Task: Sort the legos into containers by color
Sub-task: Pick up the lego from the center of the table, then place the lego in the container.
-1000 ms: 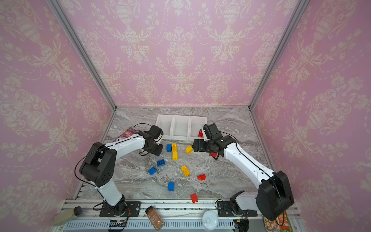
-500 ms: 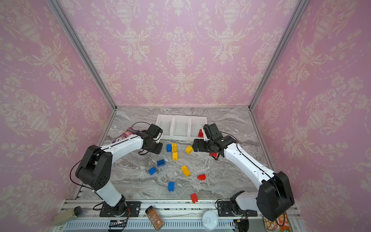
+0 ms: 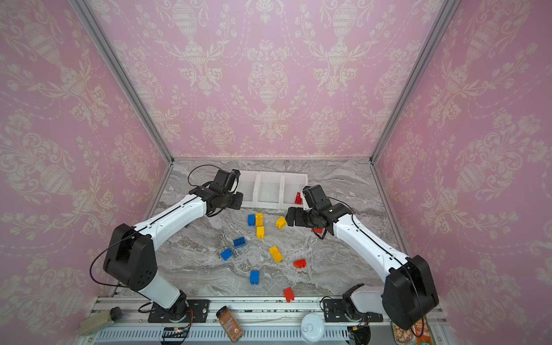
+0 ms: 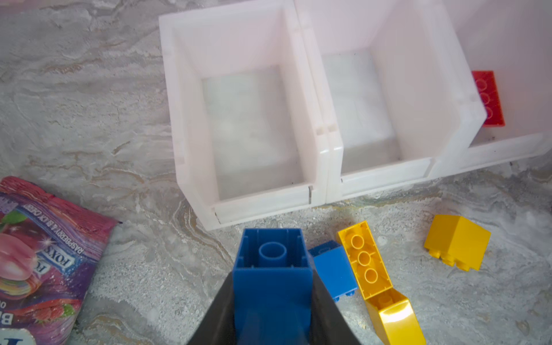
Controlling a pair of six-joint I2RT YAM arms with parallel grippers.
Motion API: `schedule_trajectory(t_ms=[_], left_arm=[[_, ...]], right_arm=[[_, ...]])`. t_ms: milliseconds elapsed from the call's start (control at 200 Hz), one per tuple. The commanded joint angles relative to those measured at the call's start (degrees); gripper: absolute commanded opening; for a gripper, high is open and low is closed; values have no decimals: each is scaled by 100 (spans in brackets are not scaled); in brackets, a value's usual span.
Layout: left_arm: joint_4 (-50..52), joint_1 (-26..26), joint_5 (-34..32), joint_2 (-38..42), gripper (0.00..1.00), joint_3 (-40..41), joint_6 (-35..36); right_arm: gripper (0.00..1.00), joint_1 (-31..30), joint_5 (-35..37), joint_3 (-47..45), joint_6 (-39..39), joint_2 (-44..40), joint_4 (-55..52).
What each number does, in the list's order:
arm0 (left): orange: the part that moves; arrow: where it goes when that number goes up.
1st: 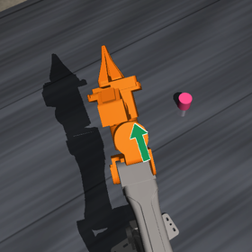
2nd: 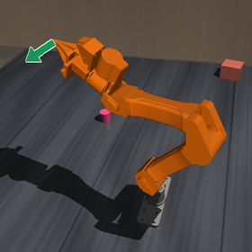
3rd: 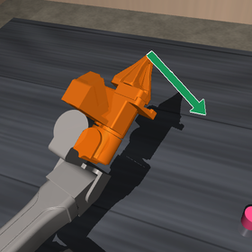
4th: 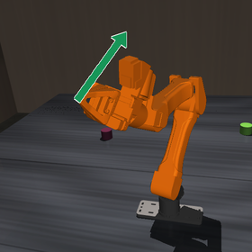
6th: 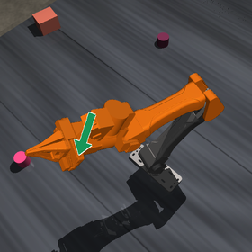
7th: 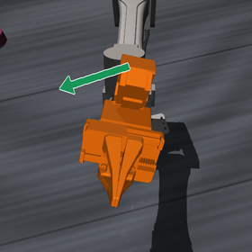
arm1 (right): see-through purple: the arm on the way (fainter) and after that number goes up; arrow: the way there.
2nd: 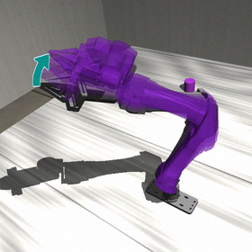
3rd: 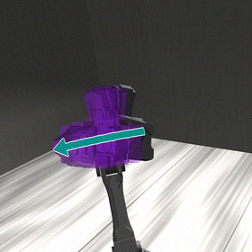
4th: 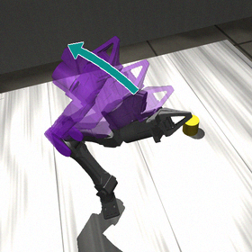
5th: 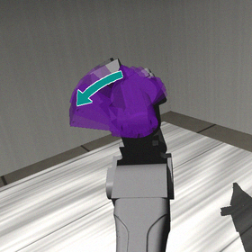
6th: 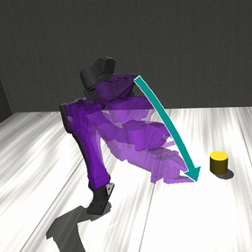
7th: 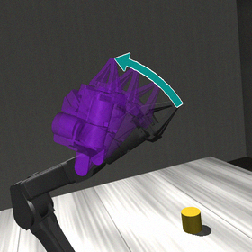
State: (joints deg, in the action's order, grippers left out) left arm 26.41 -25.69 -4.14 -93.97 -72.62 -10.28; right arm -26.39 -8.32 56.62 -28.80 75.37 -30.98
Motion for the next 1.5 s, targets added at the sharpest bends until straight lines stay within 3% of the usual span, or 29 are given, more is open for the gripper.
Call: schedule_trajectory(t_ms=[0,315,665,1031,1306,1496], left_arm=[[-289,-7,-305,-383,17,-432,140],[-647,200,-338,-1400,15,-1079,273],[-884,302,-464,-1695,16,-1053,353],[-925,310,-551,-1696,28,-965,402],[-928,306,-553,-1669,49,-929,369],[-937,308,-549,-1585,55,-899,356]], right_arm=[[96,18,-89,-90,-143,-210,40],[97,19,-52,-82,-185,-343,-15],[97,20,-56,-21,-187,-287,-36],[98,16,8,73,-153,-295,-154],[98,20,19,113,-123,-260,-189],[99,17,14,117,-124,-225,-182]])
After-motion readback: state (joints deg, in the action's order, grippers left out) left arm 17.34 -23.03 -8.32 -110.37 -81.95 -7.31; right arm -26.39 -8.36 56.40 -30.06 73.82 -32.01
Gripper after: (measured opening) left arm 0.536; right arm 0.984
